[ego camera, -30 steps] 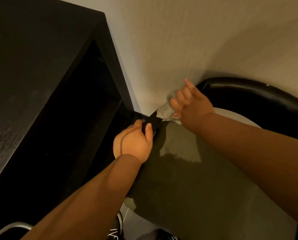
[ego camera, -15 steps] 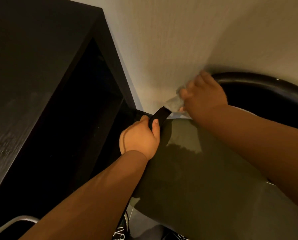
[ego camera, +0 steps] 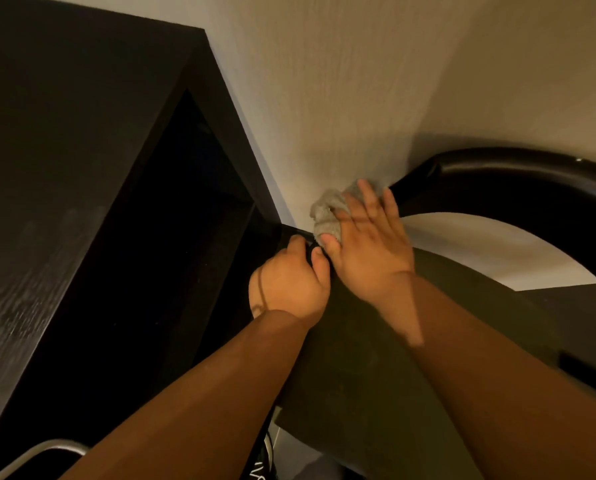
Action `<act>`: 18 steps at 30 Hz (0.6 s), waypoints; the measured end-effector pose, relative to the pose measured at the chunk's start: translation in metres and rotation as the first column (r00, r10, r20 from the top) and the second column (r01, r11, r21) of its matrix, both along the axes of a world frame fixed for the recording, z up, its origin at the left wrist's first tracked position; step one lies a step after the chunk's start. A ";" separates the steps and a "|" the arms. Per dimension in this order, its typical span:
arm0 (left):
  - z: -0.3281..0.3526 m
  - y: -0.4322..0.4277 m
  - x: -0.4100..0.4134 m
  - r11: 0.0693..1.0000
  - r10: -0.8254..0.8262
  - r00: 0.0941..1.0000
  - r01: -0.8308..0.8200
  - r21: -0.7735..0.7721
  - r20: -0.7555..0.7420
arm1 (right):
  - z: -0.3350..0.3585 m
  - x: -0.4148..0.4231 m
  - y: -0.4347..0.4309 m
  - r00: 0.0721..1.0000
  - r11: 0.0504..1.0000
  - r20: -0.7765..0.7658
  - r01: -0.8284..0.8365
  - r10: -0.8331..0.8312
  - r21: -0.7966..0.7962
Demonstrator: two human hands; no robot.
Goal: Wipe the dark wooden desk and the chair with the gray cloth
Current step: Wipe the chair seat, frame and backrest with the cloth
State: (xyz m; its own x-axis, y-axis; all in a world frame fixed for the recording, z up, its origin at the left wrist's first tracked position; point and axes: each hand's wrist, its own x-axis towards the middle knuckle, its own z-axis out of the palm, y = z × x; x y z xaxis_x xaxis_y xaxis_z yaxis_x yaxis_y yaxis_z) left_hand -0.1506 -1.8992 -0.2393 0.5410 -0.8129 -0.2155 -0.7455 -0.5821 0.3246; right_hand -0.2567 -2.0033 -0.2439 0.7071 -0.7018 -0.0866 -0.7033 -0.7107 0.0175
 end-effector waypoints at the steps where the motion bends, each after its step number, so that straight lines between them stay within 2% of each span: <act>1: 0.000 0.000 0.001 1.000 0.001 1.000 -0.001 -0.002 -0.001 | -0.001 0.000 -0.006 0.999 0.999 -0.044 0.015 -0.017 -0.047; 3: -0.002 0.001 0.001 1.000 -0.002 1.000 0.001 -0.014 -0.020 | 0.009 -0.009 -0.021 0.986 0.982 -0.138 0.068 -0.093 -0.177; 5: -0.003 0.001 0.001 1.000 -0.008 1.000 0.007 -0.023 -0.028 | 0.022 -0.019 -0.034 0.978 0.948 -0.103 0.144 -0.180 -0.283; 7: -0.005 0.001 0.003 1.000 -0.011 1.000 0.011 -0.030 -0.026 | 0.026 -0.021 -0.032 0.983 0.953 -0.064 0.147 -0.170 -0.264; 12: -0.001 0.002 0.001 1.000 -0.017 1.000 0.017 -0.014 -0.004 | 0.000 -0.005 -0.008 0.995 0.997 -0.099 -0.017 0.009 -0.081; 14: 0.000 0.001 0.001 1.000 -0.008 1.000 0.008 -0.018 -0.007 | 0.012 -0.005 -0.022 0.989 0.993 -0.147 0.001 -0.018 -0.115; 18: -0.004 0.001 0.003 0.999 0.021 0.999 -0.022 -0.035 -0.030 | 0.032 -0.021 -0.042 0.974 0.929 -0.110 0.148 -0.196 -0.338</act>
State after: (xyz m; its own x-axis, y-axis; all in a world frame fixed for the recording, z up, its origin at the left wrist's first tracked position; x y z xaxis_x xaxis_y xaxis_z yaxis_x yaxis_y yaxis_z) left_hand -0.1478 -1.8978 -0.2430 0.5525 -0.8083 -0.2034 -0.7223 -0.5861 0.3671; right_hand -0.2774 -2.0454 -0.2117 0.5704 -0.8176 0.0784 -0.7877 -0.5174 0.3344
